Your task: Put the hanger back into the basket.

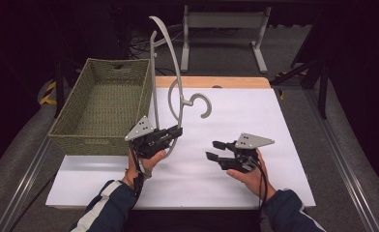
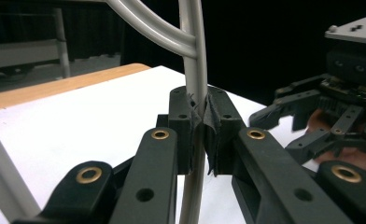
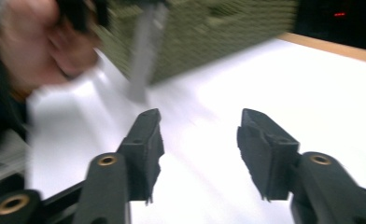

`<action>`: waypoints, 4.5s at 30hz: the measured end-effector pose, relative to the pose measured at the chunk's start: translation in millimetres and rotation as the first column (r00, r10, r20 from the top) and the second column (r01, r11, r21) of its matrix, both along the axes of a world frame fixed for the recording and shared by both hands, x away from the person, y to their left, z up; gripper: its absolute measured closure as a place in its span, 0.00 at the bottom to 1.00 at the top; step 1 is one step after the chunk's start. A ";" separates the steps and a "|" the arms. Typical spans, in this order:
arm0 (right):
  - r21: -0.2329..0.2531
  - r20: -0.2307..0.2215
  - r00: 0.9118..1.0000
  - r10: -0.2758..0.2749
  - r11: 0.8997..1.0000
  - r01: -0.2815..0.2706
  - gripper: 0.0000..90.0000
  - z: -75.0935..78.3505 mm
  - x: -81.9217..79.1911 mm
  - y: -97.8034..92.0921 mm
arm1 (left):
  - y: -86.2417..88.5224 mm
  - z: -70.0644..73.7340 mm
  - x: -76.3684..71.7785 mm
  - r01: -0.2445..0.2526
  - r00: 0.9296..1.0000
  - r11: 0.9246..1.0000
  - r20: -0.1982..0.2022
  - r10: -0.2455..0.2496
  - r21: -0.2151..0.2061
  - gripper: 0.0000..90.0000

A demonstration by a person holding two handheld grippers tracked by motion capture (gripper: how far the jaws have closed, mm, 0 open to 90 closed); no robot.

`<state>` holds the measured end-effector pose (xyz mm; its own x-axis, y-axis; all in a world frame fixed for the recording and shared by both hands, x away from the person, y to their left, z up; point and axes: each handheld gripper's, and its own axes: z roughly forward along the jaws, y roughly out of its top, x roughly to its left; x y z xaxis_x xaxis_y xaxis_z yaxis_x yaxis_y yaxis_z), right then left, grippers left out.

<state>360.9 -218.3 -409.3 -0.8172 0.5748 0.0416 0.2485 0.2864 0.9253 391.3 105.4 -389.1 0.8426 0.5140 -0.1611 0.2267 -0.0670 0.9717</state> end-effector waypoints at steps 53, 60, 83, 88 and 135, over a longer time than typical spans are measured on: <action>-0.167 0.095 0.972 -0.213 0.960 0.226 0.24 -27.2 -14.7 -51.7 | 95.1 101.4 25.6 -0.309 0.950 0.929 0.105 0.294 0.203 0.92; -0.177 0.094 0.974 -0.207 0.959 0.221 0.24 -29.0 -14.0 -50.2 | 120.9 76.8 44.4 -0.348 0.937 0.894 0.057 0.346 0.282 0.91; -0.202 0.073 0.978 -0.194 0.958 0.205 0.24 -32.9 -13.3 -47.0 | 159.1 36.2 66.0 -0.348 0.907 0.795 -0.037 0.420 0.497 0.90; -0.208 0.071 0.979 -0.190 0.957 0.200 0.24 -33.4 -13.2 -46.6 | 158.1 32.7 68.3 -0.327 0.901 0.758 -0.056 0.430 0.564 0.88; -0.209 0.077 0.976 -0.201 0.954 0.213 0.21 -32.0 -12.5 -46.1 | 153.3 29.6 25.1 -0.402 0.914 0.849 0.091 0.395 0.343 0.17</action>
